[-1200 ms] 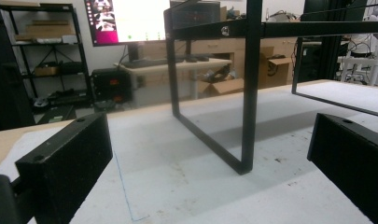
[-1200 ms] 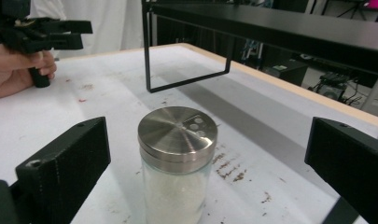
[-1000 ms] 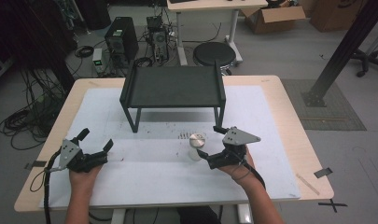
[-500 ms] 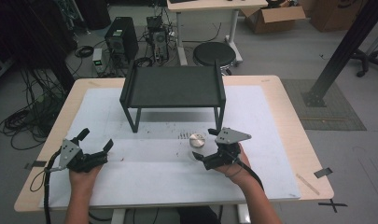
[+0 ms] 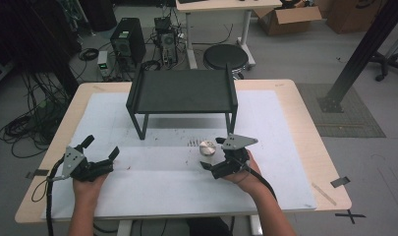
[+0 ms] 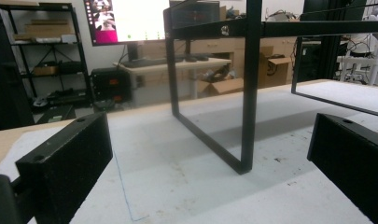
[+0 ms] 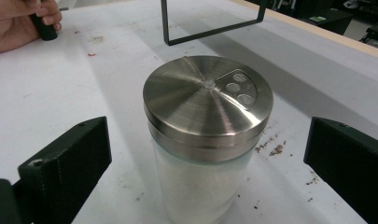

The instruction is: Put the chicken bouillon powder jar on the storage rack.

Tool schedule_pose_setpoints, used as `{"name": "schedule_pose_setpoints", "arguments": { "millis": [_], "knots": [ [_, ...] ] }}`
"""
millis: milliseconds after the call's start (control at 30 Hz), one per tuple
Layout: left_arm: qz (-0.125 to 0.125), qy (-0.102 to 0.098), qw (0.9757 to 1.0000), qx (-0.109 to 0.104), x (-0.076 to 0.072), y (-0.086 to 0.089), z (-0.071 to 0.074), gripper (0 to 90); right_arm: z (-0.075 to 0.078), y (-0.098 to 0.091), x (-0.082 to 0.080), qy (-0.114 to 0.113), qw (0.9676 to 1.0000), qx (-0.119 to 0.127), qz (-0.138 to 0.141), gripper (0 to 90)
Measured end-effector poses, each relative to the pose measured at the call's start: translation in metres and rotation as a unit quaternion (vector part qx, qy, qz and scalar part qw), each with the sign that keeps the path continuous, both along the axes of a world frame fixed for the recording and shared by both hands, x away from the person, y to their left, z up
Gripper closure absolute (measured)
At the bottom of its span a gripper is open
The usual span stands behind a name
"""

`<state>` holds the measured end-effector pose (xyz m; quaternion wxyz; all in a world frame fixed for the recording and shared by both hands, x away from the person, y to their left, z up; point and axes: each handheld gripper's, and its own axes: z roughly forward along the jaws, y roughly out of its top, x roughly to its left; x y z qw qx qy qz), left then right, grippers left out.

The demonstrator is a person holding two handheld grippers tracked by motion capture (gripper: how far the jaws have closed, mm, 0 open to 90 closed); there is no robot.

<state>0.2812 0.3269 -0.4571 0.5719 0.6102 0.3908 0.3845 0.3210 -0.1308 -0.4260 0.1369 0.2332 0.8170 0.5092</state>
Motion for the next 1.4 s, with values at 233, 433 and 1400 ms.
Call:
{"name": "schedule_pose_setpoints", "arguments": {
  "millis": [233, 433, 1400],
  "knots": [
    [0.000, 0.000, 1.0000, 0.000, 0.0000, 0.0000, 0.0000, 0.4, -0.0022, 0.0025, 0.0022, 0.009, 0.9999, -0.005, -0.003, 1.4],
    [0.000, 0.000, 1.0000, 0.000, 0.0002, 0.0000, 0.0000, 0.4, -0.0042, 0.0045, 0.0034, 0.018, 0.9998, -0.009, -0.002, 4.5],
    [-0.001, 0.000, 1.0000, 0.000, 0.0002, 0.0000, 0.0000, 0.4, -0.0056, 0.0062, 0.0064, 0.025, 0.9996, -0.012, 0.004, 23.2]
  ]
}}
